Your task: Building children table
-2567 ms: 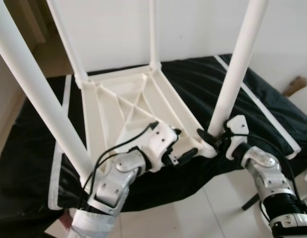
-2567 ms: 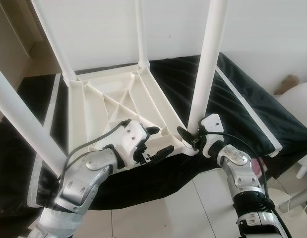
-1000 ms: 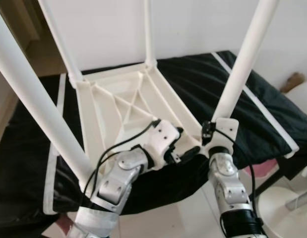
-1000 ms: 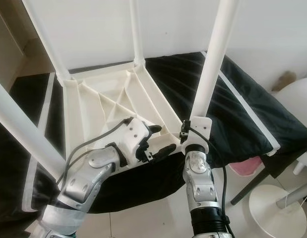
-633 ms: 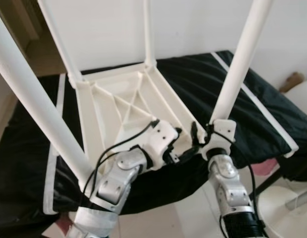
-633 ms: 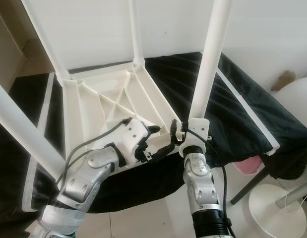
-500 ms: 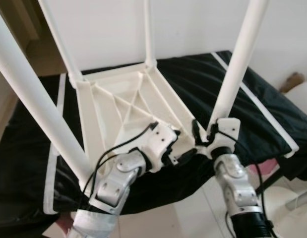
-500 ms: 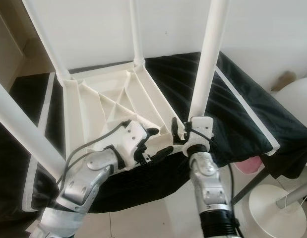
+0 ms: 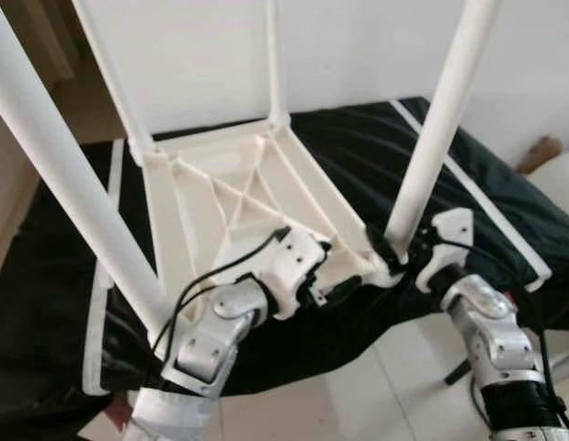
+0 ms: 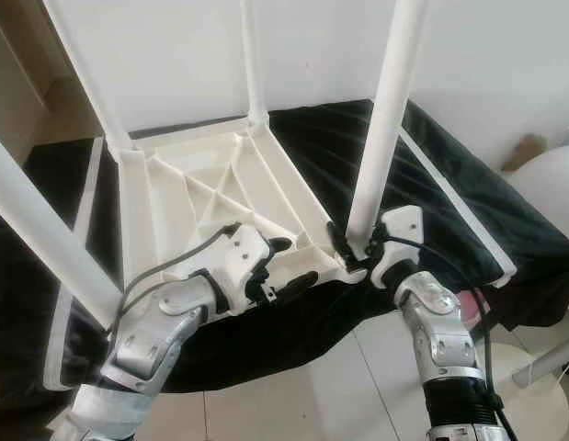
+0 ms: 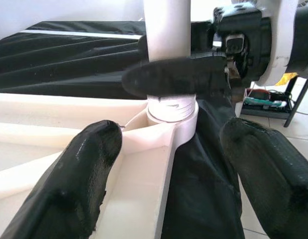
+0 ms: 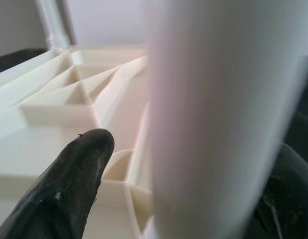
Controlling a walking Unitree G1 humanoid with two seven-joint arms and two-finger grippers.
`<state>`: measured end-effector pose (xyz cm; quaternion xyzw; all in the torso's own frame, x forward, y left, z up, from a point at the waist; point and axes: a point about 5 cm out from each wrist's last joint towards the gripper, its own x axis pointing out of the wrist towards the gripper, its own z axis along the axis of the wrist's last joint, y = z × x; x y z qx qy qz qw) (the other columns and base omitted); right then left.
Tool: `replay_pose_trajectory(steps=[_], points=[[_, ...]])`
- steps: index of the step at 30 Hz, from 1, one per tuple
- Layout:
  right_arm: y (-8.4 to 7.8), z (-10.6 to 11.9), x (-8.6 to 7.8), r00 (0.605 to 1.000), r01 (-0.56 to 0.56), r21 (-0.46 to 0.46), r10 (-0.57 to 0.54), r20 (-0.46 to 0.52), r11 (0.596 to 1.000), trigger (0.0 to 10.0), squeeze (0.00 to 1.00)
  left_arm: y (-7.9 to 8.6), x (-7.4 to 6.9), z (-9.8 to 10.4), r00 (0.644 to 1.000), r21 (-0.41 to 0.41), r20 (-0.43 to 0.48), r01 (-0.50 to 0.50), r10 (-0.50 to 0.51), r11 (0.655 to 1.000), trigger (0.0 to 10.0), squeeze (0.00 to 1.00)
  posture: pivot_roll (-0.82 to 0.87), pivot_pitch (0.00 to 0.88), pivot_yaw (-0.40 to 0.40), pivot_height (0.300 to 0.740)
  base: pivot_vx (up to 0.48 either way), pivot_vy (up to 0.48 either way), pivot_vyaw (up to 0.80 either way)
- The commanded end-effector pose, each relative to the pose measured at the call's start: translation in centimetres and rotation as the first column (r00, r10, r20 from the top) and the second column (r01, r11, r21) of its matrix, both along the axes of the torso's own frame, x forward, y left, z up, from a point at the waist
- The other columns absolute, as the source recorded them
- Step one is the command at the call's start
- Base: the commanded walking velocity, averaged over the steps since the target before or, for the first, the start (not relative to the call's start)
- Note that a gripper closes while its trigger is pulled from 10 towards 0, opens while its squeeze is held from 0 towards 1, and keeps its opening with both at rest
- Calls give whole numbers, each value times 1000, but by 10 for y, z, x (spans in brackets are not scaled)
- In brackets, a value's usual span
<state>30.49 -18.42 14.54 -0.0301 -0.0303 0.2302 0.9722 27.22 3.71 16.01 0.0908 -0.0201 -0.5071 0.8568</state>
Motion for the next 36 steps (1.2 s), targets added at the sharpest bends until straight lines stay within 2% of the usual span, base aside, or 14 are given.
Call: replay_pose_trajectory(steps=[1,5,8,9,10,11,12,18,23,24,29,30,33,36], points=[[1,0,4,999,-43,-41,42,-16,998,10000,0,1,2,1,1000,14,14,-28,28,999,10000,0,-51,0,39,740,0,0,0],[1,-6,13,988,-151,-148,142,-66,977,10000,0,1,2,3,999,17,19,-27,27,999,10000,0,-40,0,41,740,0,0,0],[0,-6,14,986,-162,-153,153,-70,975,10000,0,1,2,3,999,17,19,-27,27,999,10000,0,-40,0,41,740,0,0,0],[0,-6,16,984,-171,-157,160,-77,973,9216,0,1,2,3,999,18,20,-27,27,999,10000,0,-36,0,42,740,0,0,0],[-1,-7,16,979,-197,-178,182,-96,964,510,0,1,2,3,999,19,21,-27,26,999,10000,0,-36,0,42,740,0,0,0],[-1,-9,16,974,-218,-193,199,-111,957,510,0,1,2,3,999,19,22,-27,26,999,10000,0,-36,0,42,740,0,0,0],[-2,-10,17,972,-224,-207,202,-121,952,0,0,1,2,3,999,19,22,-26,26,999,10000,0,-35,0,39,740,0,0,0],[-6,-13,17,972,-218,-223,191,-137,950,0,0,0,2,3,999,18,22,-26,26,1000,10000,0,-34,0,35,740,0,0,0],[-10,-26,12,971,-207,-238,169,-170,949,0,0,1,-1,0,1000,22,13,-18,18,1000,10000,0,-37,0,42,740,0,0,0],[-12,-28,13,975,-167,-228,127,-180,959,10000,0,0,-1,0,1000,23,13,-18,18,1000,10000,0,-40,0,43,740,0,0,0],[-11,-31,14,985,-70,-209,35,-167,975,10000,0,0,1,1,1000,23,14,-18,18,1000,10000,0,-44,0,45,740,0,0,0],[-8,-31,14,989,7,-187,-34,-144,982,10000,0,-2,1,2,1000,19,13,-15,14,1000,10000,0,-49,0,51,740,0,0,0],[-7,-32,13,988,35,-178,-61,-142,983,10000,0,-2,0,2,1000,19,13,-12,12,1000,10000,0,-49,0,51,740,0,0,0],[-3,-31,11,980,121,-146,-141,-139,982,10000,0,-2,-1,1,1000,23,8,-4,4,1000,10000,0,-55,0,60,740,0,0,0]])
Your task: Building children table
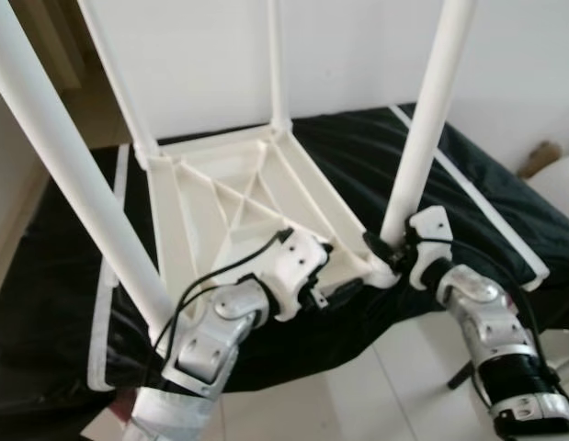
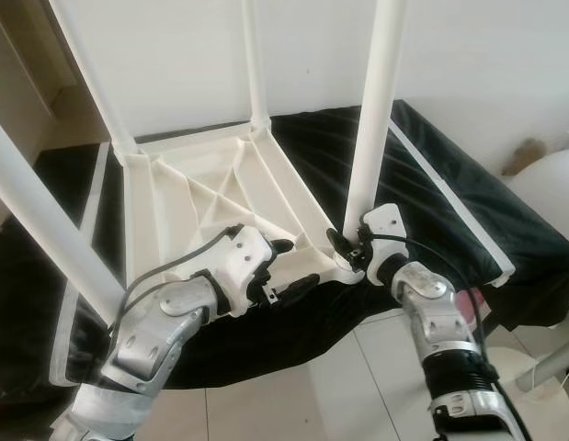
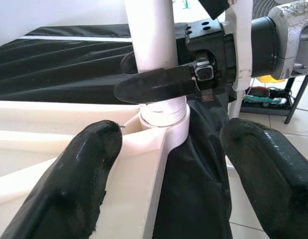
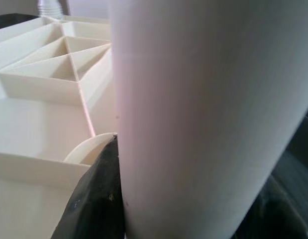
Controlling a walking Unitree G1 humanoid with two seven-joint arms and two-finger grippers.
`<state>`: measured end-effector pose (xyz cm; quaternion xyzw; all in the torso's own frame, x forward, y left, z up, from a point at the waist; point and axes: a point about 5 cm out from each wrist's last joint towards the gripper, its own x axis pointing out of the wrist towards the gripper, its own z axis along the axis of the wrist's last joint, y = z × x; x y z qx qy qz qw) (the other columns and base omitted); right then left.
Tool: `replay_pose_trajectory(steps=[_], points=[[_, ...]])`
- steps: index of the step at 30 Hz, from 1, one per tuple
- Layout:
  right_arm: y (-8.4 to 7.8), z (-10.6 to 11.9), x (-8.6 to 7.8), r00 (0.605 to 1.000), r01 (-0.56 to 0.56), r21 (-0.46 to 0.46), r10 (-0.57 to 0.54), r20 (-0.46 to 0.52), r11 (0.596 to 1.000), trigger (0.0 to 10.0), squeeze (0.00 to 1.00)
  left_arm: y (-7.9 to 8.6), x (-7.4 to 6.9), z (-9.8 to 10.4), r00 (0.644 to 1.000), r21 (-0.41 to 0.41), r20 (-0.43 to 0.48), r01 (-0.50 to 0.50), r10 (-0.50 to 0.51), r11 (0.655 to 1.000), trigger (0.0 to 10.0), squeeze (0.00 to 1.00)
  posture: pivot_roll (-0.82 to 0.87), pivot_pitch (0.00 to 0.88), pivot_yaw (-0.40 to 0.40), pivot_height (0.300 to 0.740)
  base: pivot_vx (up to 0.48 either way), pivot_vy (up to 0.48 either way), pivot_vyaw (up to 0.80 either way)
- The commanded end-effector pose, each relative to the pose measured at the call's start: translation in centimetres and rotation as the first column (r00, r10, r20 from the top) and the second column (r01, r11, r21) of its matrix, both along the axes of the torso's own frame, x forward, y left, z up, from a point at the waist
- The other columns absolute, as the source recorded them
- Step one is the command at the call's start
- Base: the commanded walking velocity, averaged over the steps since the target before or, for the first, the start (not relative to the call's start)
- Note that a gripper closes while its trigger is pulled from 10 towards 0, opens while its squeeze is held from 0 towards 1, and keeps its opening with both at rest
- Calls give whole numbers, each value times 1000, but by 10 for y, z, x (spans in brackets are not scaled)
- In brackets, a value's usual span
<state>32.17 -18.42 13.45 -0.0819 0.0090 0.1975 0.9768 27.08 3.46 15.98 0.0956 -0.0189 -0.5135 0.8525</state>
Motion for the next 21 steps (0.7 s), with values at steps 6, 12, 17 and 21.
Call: replay_pose_trajectory(steps=[6,12,17,21], points=[[3,-22,-11,971,219,20,-217,-99,975,10000,0,1,-2,0,1000,14,0,-13,13,1000,10000,0,-60,0,65,740,0,0,0],[14,-30,-17,940,324,31,-318,-124,945,10000,0,0,-2,1,1000,6,-5,-10,10,1000,10000,0,-61,0,68,740,0,0,0],[23,-35,-25,868,488,37,-480,-129,872,10000,0,1,-2,2,1000,2,-11,-8,8,1000,10000,0,-60,0,67,740,0,0,0],[31,-35,-27,780,621,83,-604,-164,779,10000,0,1,-3,2,1000,2,-15,-16,16,1000,10000,0,-45,0,49,740,0,0,0]])
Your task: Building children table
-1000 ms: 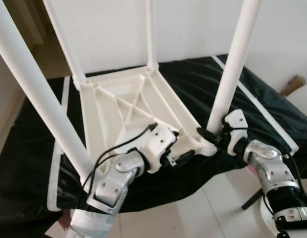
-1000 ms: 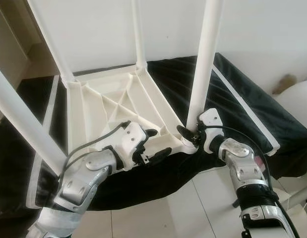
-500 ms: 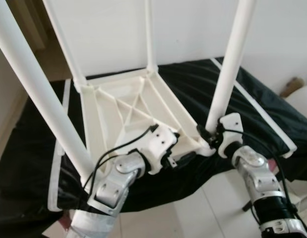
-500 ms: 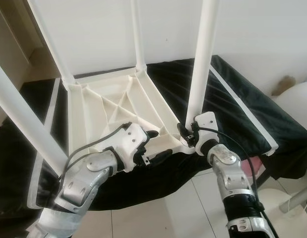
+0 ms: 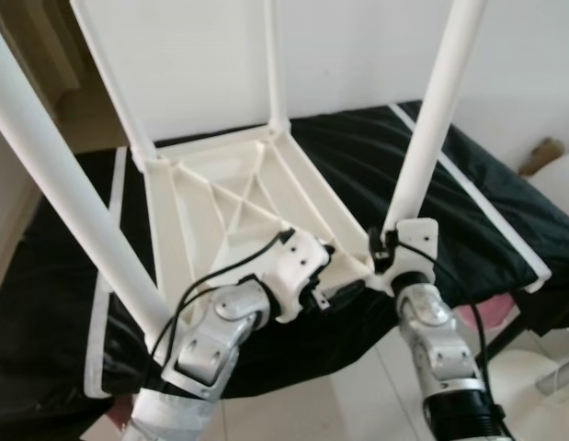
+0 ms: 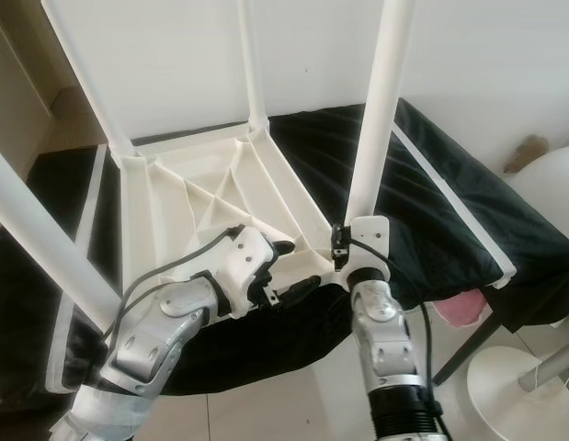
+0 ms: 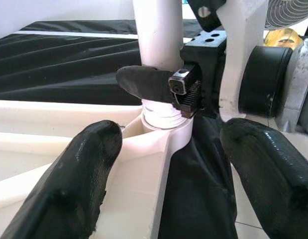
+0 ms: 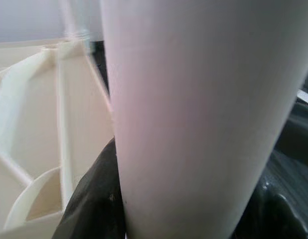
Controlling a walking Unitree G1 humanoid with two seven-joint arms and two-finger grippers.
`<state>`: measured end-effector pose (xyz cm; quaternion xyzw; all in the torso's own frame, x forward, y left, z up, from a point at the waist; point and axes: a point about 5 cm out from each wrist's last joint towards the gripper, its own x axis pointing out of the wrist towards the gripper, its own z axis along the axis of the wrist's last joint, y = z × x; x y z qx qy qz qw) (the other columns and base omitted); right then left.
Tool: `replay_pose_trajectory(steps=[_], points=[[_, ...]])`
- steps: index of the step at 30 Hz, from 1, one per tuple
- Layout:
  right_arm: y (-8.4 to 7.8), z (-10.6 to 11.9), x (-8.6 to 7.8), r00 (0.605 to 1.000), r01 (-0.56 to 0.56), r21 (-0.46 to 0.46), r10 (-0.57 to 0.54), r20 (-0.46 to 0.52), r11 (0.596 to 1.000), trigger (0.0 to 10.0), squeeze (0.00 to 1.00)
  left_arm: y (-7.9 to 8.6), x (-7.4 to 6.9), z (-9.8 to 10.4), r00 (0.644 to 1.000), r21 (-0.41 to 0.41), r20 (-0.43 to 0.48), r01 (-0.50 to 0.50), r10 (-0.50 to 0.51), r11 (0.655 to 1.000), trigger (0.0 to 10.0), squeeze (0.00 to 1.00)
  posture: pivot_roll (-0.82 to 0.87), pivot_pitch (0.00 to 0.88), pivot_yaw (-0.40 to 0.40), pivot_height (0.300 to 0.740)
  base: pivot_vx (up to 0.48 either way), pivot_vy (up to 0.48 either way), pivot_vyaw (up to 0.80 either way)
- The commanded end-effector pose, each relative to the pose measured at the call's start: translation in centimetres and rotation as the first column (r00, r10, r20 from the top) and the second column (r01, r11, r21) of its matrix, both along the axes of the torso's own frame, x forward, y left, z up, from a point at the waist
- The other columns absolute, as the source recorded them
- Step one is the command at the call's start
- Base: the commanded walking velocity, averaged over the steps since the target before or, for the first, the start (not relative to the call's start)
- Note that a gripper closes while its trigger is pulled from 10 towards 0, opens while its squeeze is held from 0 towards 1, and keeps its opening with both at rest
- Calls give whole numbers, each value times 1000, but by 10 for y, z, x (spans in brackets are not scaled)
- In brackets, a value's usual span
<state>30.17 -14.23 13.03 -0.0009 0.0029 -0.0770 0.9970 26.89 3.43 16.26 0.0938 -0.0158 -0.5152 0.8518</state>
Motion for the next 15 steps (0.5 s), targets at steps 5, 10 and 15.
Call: replay_pose_trajectory(steps=[5,10,15], points=[[2,-25,-6,988,74,55,-65,-143,996,10000,0,2,-2,-2,1000,-4,-13,-28,28,1000,10000,0,-43,0,41,740,0,0,0],[3,-17,-4,995,30,70,-24,-95,997,10000,0,1,-3,-2,1000,-5,-14,-24,24,1000,10000,0,-46,0,36,740,0,0,0],[3,-14,-5,996,33,63,-28,-85,997,10000,0,0,-1,-2,1000,-8,-12,-26,26,1000,10000,0,-51,0,35,740,0,0,0]])
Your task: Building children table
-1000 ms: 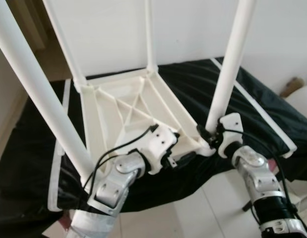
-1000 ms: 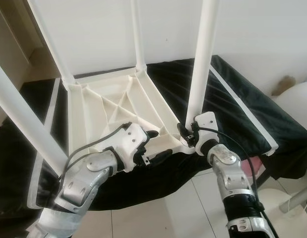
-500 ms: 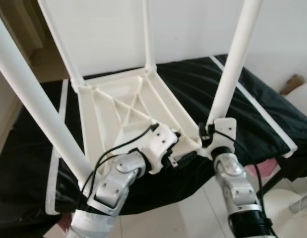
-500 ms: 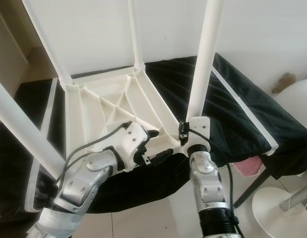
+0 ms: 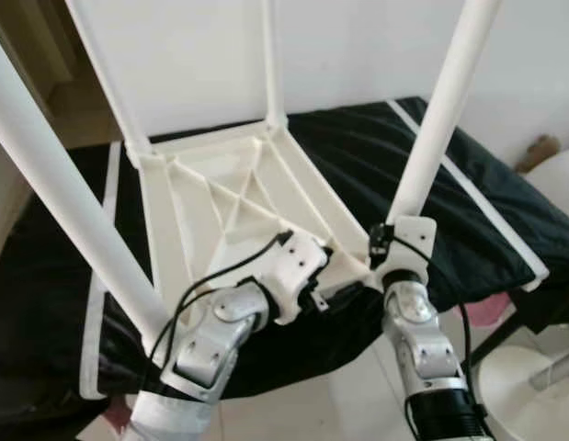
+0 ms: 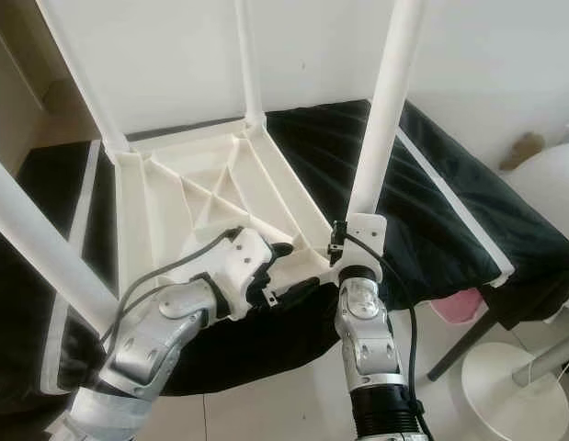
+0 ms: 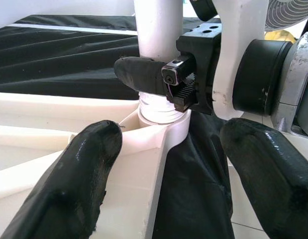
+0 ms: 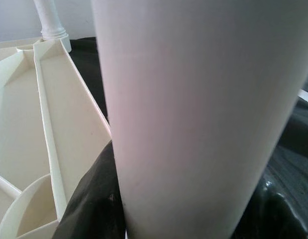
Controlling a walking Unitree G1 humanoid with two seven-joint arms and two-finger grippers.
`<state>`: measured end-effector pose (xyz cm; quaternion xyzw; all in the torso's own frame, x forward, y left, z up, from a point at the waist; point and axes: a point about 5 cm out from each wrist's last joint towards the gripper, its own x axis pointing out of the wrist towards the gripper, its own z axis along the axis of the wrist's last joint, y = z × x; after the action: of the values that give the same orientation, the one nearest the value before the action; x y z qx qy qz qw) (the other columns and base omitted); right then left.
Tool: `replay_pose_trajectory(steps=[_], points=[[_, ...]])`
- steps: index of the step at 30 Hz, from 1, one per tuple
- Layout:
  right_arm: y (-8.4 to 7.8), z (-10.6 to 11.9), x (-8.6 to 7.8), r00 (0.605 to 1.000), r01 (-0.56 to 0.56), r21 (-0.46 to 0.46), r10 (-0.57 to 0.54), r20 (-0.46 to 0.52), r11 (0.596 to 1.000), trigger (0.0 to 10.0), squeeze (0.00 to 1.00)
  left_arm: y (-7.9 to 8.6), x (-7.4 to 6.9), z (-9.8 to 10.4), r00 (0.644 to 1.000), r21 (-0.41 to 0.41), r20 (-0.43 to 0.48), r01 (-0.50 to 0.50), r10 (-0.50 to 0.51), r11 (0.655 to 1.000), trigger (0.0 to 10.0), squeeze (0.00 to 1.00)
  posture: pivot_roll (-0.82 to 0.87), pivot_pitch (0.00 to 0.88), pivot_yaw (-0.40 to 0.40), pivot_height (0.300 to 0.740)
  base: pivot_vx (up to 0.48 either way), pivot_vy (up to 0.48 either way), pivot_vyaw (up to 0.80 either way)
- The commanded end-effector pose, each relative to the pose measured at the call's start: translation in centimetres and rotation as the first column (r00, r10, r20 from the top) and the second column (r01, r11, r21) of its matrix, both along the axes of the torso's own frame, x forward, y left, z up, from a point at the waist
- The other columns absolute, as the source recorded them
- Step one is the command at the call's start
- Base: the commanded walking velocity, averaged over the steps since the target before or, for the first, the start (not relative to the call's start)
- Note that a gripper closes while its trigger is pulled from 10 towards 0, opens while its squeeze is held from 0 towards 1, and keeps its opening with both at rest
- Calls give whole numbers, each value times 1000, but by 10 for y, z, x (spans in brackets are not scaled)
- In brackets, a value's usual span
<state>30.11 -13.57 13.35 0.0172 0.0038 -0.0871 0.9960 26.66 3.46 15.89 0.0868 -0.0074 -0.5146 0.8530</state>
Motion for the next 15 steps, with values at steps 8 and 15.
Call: replay_pose_trajectory(steps=[8,15], points=[[-8,-8,-4,999,-19,33,20,-30,999,10000,1000,-3,2,4,1000,-10,13,-15,15,1000,10000,0,-61,0,35,740,0,0,0],[-35,-2,-15,984,-169,-25,170,57,985,10000,1000,-3,4,6,1000,-15,21,-21,22,1000,10000,0,-56,0,26,740,0,0,0]])
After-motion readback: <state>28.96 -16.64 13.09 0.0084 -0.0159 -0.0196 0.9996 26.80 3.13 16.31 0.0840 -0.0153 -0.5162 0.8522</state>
